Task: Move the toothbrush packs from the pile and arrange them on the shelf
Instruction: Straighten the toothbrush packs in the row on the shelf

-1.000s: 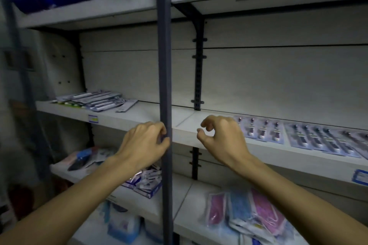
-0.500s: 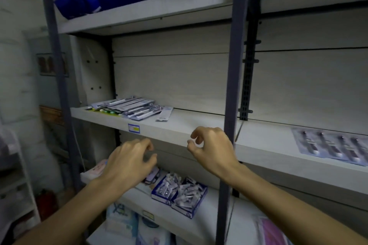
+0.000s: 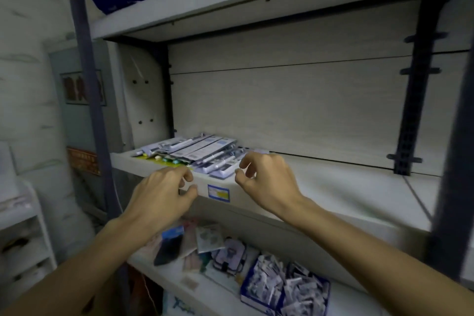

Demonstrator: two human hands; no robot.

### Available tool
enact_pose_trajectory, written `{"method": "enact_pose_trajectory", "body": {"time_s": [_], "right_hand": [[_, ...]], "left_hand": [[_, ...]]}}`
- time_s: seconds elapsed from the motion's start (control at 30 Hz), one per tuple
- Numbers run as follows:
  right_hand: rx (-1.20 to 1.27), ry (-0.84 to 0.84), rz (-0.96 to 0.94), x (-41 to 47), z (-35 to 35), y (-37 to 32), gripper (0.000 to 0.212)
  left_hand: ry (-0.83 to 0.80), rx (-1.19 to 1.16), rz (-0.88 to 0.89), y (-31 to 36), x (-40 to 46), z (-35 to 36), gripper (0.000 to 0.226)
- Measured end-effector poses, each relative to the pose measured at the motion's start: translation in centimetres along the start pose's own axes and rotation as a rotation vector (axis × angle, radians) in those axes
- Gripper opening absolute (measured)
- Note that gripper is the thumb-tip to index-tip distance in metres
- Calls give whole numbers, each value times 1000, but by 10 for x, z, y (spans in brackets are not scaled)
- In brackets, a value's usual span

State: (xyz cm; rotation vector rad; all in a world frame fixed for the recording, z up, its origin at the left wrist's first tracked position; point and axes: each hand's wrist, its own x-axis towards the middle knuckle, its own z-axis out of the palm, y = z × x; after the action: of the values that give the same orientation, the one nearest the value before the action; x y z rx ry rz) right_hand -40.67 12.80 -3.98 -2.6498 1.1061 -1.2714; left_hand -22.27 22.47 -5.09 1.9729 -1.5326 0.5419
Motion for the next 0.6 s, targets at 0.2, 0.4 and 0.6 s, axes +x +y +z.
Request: {"method": "enact_pose_trajectory", "body": {"time_s": [0.2, 0.4, 0.6], "right_hand": [[-6, -36, 26, 50, 63, -9, 21], [-35, -44, 88, 88, 110, -24, 20], [-118, -18, 175, 116, 153, -51, 22]], "left_hand": [[-23, -19, 6, -60, 44, 29, 19], [-52, -83, 7, -119, 83, 50, 21], [-73, -117, 85, -174, 121, 65, 21]]}}
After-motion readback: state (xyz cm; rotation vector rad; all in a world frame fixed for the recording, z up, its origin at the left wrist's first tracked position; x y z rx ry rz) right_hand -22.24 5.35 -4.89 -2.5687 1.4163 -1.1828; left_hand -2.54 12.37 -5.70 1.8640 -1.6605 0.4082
